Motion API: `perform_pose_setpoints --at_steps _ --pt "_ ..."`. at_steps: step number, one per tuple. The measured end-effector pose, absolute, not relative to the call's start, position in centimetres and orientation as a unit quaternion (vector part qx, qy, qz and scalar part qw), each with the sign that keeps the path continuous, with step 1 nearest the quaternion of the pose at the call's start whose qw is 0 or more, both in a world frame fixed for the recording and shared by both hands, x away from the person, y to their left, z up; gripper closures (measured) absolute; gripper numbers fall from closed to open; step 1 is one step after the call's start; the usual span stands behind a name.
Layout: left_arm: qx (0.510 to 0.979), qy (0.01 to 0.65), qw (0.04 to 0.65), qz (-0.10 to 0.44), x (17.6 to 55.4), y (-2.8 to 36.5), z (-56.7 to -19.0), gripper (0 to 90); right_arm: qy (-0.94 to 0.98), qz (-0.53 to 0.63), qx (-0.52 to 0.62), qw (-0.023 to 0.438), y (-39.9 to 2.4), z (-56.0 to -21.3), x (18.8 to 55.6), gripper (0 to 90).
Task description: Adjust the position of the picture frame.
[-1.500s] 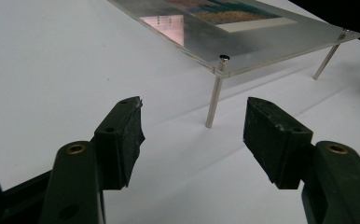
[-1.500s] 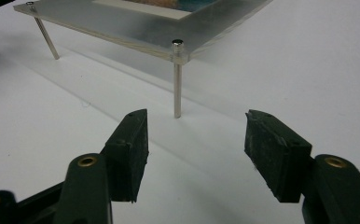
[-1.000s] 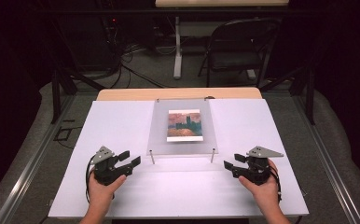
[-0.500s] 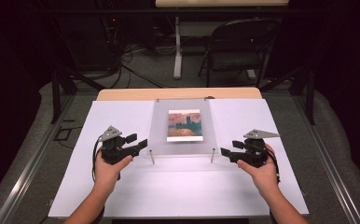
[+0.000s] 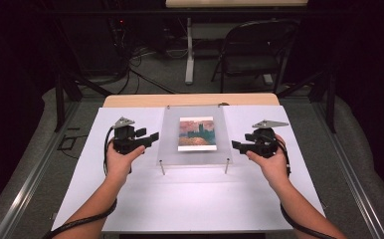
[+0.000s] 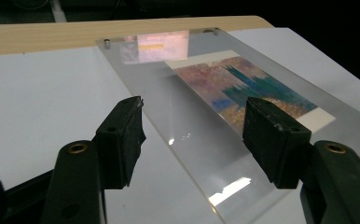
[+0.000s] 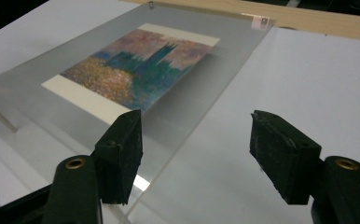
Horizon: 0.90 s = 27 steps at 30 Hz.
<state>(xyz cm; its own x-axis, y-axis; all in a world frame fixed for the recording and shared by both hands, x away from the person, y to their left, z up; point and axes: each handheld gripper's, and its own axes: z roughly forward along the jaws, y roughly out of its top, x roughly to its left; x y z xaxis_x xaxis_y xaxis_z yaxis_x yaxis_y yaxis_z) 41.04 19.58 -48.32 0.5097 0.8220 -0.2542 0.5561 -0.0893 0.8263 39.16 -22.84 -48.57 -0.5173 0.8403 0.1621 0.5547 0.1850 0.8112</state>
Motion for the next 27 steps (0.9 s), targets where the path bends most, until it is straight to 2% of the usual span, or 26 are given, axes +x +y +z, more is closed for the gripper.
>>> perform_pose_setpoints --at_steps 12,27 --pt "0.721 0.488 0.47 0.146 44.9 19.1 -47.5 38.3 0.752 0.441 0.463 0.159 -20.9 -47.7 43.5 34.7" --pt "0.723 0.493 0.463 0.139 47.6 17.8 -49.3 38.3 0.733 0.446 0.491 0.148 -20.2 -49.4 47.5 35.0"
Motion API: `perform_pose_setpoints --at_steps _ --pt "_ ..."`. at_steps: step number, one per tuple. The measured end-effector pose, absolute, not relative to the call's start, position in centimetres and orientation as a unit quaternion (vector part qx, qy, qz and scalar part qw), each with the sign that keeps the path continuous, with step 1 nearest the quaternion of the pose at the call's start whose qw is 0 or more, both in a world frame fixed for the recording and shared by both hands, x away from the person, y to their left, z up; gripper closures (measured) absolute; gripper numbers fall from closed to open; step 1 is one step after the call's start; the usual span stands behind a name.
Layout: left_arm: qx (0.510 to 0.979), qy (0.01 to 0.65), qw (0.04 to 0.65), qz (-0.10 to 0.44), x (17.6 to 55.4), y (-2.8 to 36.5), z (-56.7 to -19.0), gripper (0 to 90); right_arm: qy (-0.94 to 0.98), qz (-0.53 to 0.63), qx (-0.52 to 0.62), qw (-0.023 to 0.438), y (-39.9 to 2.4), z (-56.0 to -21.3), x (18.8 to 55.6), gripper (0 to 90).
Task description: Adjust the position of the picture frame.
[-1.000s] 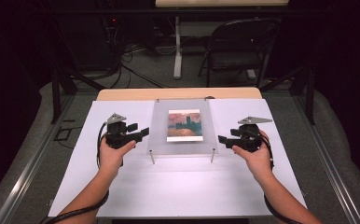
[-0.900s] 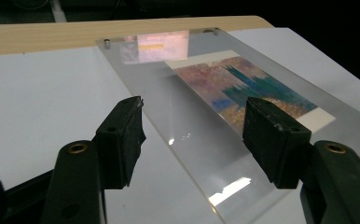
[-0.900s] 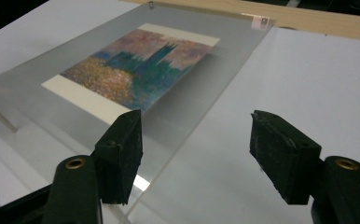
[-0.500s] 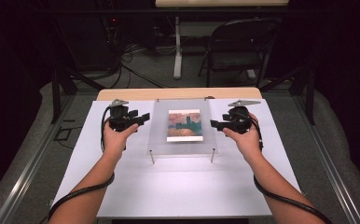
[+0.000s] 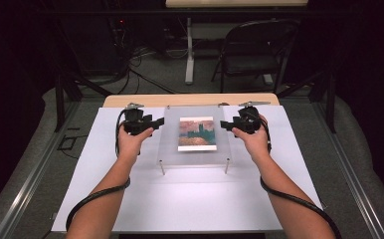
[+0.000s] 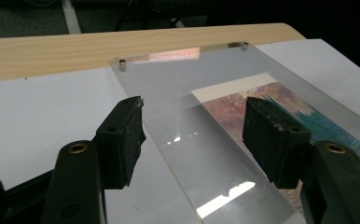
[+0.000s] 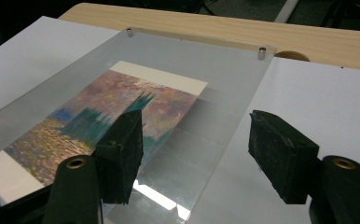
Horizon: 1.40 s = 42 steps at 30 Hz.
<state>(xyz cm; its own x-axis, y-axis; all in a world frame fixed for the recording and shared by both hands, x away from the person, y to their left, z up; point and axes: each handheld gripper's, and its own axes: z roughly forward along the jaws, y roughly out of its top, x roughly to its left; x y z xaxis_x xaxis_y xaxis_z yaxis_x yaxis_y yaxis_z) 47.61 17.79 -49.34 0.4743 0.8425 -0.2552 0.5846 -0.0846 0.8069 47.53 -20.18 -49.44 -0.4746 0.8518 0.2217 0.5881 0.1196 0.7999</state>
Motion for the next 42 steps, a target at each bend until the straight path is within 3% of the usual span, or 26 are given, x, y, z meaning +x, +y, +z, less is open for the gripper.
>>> perform_pose_setpoints --at_steps 14,42 --pt "0.722 0.514 0.45 0.11 48.8 16.9 -52.3 37.8 0.73 0.442 0.506 0.126 -20.2 -51.6 48.5 35.7" --pt "0.72 0.538 0.433 0.064 49.5 16.6 -54.0 34.0 0.728 0.434 0.525 0.079 -19.4 -53.2 49.5 35.7"
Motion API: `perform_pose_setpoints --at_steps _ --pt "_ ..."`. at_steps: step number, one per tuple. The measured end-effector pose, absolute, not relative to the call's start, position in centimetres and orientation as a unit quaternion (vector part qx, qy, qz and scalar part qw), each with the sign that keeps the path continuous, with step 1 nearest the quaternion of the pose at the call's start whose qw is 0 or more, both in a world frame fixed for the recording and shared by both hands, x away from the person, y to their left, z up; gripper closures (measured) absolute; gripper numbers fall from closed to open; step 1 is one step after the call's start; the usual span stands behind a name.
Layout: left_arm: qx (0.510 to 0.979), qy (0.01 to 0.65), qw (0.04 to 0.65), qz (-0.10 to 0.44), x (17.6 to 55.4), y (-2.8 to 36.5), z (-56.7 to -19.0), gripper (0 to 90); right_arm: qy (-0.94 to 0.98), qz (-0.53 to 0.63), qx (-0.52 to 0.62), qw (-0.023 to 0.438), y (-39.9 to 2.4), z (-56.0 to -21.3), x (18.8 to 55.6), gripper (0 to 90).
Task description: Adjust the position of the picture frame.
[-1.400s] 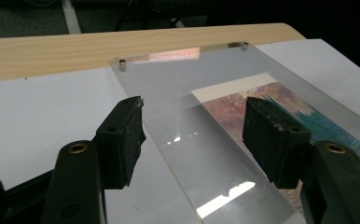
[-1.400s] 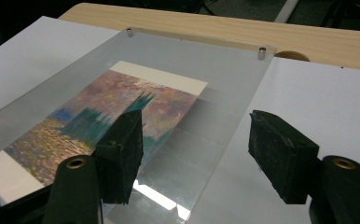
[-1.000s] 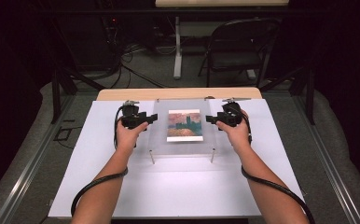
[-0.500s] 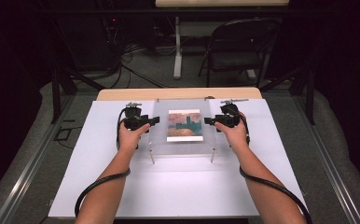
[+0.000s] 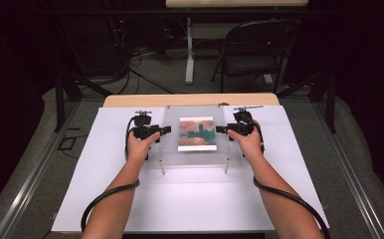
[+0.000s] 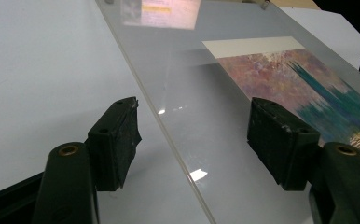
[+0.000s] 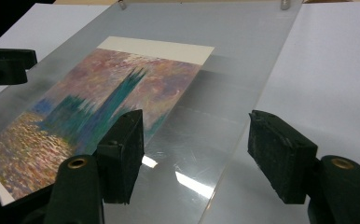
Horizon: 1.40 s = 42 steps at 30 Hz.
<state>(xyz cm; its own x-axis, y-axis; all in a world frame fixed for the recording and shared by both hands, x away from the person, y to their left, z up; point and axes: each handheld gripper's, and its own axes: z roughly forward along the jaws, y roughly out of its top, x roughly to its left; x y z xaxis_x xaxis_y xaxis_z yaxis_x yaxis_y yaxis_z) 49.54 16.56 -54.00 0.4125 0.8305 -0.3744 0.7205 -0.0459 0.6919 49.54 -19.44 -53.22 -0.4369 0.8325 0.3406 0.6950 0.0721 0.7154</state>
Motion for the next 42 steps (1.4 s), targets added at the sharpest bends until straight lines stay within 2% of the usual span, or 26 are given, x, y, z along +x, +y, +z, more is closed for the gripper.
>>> perform_pose_setpoints --at_steps 21,35,42 --pt "0.724 0.543 0.425 0.029 50.0 16.0 -54.3 33.1 0.719 0.434 0.541 0.044 -19.5 -53.9 49.8 35.2" --pt "0.716 0.547 0.434 0.011 50.0 16.2 -54.6 30.6 0.709 0.438 0.552 0.016 -19.4 -54.4 50.1 30.5" --pt "0.718 0.547 0.43 0.009 50.1 16.1 -54.6 30.0 0.708 0.436 0.556 0.015 -19.1 -54.5 50.2 27.9"
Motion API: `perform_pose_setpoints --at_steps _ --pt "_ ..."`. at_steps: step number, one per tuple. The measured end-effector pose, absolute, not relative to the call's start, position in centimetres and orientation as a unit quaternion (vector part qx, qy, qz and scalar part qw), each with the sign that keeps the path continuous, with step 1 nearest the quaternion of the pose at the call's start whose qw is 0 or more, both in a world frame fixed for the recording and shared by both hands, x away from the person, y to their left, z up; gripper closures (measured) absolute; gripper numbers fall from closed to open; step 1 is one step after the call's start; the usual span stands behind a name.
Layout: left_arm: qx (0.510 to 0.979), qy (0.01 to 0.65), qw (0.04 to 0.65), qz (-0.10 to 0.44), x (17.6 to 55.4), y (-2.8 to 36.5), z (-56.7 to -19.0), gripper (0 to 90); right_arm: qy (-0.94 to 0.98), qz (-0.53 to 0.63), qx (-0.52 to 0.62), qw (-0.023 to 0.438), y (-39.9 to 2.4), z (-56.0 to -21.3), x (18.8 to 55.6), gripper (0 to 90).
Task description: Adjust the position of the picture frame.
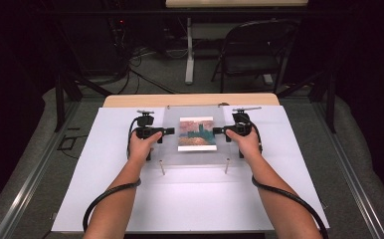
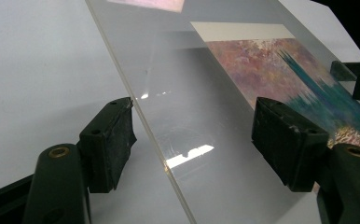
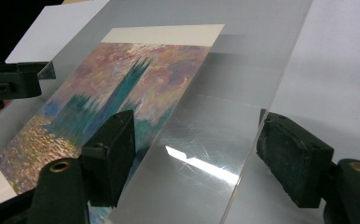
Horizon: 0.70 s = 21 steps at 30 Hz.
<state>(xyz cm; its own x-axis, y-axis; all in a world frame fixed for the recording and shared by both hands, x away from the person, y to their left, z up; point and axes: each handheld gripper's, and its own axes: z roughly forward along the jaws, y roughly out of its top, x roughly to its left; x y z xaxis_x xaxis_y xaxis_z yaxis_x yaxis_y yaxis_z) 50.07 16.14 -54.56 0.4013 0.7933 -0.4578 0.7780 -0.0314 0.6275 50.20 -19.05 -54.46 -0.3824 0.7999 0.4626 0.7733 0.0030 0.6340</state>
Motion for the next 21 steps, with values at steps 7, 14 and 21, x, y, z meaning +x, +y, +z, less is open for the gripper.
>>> perform_pose_setpoints --at_steps 7,14,21 --pt "0.71 0.554 0.436 -0.006 50.06 16.06 -54.74 30.1 0.701 0.442 0.559 0.004 -19.06 -54.71 50.28 28.3" --pt "0.708 0.554 0.437 -0.004 50.07 16.05 -54.8 30.3 0.698 0.444 0.561 -0.004 -19.01 -54.79 50.33 28.2" --pt "0.707 0.553 0.441 -0.005 50.08 16.22 -54.87 31.8 0.701 0.442 0.56 -0.004 -19.1 -54.75 50.34 29.2"
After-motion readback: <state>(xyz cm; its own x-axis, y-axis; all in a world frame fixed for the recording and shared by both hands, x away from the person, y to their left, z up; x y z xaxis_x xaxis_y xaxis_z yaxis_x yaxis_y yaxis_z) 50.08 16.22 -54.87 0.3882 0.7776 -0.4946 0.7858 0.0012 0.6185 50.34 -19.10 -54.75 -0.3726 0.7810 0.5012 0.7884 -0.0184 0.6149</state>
